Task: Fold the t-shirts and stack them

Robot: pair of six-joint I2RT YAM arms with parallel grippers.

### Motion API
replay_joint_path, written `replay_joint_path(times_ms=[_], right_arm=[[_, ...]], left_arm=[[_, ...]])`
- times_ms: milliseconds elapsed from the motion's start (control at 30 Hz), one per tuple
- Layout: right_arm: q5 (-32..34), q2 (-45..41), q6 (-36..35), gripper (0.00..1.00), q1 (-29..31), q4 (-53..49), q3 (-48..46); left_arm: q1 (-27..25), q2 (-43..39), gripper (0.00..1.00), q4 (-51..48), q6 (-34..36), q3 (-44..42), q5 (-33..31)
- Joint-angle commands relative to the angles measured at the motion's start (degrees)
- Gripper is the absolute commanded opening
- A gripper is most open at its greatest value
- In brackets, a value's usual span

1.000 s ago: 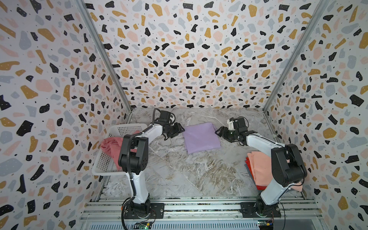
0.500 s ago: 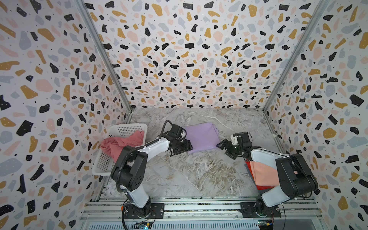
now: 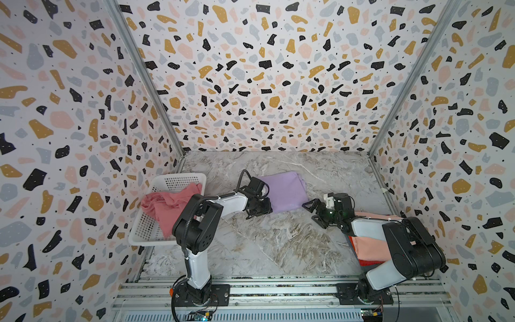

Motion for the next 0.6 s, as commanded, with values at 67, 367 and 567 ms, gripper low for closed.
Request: replay_joint_path(times_ms=[67,367,567], right_arm=[[0.6,2.2,4.8,0.99,0.3,7.2,-0.5],[2.8,9.0,9.9,0.99,-0.1,11.8,5.1],[1.1,15.3,14.7,1.0,0.7,12.4,10.6]], left_arm=[[-3.6,1.9,0.08,0.1,-2.1,7.3,4.3],[-8.0,1.7,0.05,0.7,-7.7,12.7,11.8],[-9.4,-0.5,0.05,2.4,-8.3,8.7,14.9]])
